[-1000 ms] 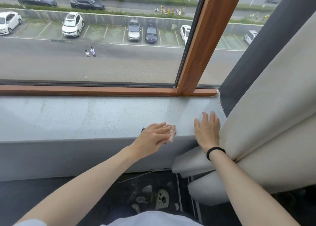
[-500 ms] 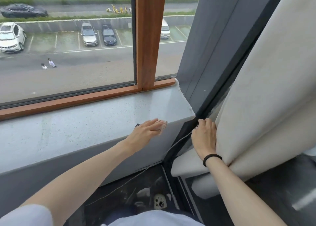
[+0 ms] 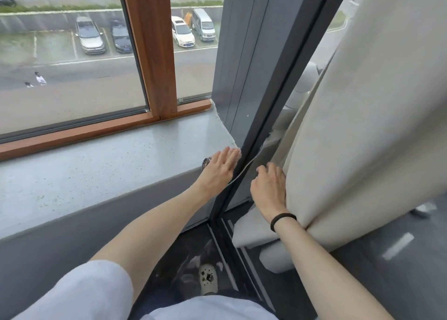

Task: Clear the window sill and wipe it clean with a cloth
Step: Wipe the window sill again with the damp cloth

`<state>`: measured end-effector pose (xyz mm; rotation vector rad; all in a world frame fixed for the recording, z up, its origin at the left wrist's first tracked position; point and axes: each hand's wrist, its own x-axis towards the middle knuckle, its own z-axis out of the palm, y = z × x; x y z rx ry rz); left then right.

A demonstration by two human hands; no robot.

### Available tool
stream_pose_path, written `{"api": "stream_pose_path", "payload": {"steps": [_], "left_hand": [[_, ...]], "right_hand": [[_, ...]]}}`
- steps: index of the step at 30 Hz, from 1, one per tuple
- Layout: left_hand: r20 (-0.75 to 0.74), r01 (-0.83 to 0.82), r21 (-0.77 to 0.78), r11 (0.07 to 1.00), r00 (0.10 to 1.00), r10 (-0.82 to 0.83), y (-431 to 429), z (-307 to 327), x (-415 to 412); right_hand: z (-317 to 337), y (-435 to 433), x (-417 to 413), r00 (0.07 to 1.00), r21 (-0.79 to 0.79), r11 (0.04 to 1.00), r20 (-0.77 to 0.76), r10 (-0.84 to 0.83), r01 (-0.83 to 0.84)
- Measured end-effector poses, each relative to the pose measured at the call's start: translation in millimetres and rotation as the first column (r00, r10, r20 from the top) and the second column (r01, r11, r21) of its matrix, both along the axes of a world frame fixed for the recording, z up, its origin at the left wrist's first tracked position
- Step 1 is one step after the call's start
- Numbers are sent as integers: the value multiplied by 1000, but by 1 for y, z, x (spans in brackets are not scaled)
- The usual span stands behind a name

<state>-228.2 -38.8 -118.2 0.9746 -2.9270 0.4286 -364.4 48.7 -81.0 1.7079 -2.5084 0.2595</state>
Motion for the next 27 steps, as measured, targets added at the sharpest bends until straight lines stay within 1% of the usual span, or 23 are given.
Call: {"api": "stream_pose_path", "payload": {"steps": [2,4,6,8,10,13,16,18,21,22,23,24,26,27], "left_hand": [[-4,-10,-8,1000,1000,10,2,2,-3],[-12,17,-25,1000,1000,-18,2,5,9],[-43,36,-55,998,998,-38,3,7,31],[-87,17,-62,998,996,-22,11,8,59],[-150,-25,-44,999,989,18,23,5,88],[-181,-132,-16,991,975,127,46,-2,138],[-204,-190,11,982,961,189,67,1,194],[-225,-236,63,970,943,245,78,4,231],[-275,-262,227,938,906,320,89,11,271],[-308,-279,266,923,882,355,91,12,280],[-349,-324,310,894,836,424,92,12,284],[-404,-389,373,842,749,525,91,11,283],[-495,-511,467,722,525,692,87,8,275],[-518,-537,485,690,459,722,82,8,268]], "right_hand": [[-1,-4,2,1000,-7,1000,18,25,-25],[-2,-11,8,998,-15,999,47,43,-43],[-1,-18,16,996,-51,997,72,59,-56],[1,-25,29,990,-87,992,108,96,-87],[3,-31,41,984,-100,987,109,138,-128],[2,-40,63,970,-107,974,121,210,-197],[4,-46,82,957,-141,963,144,251,-232],[7,-50,95,949,-140,960,170,266,-244],[8,-55,115,940,-101,959,194,281,-266],[7,-56,122,938,-89,958,197,286,-273],[6,-58,128,935,-80,958,208,287,-277],[5,-59,132,932,-76,958,223,286,-276],[2,-62,142,925,-69,957,247,289,-281],[1,-64,147,921,-64,957,260,291,-285]]}}
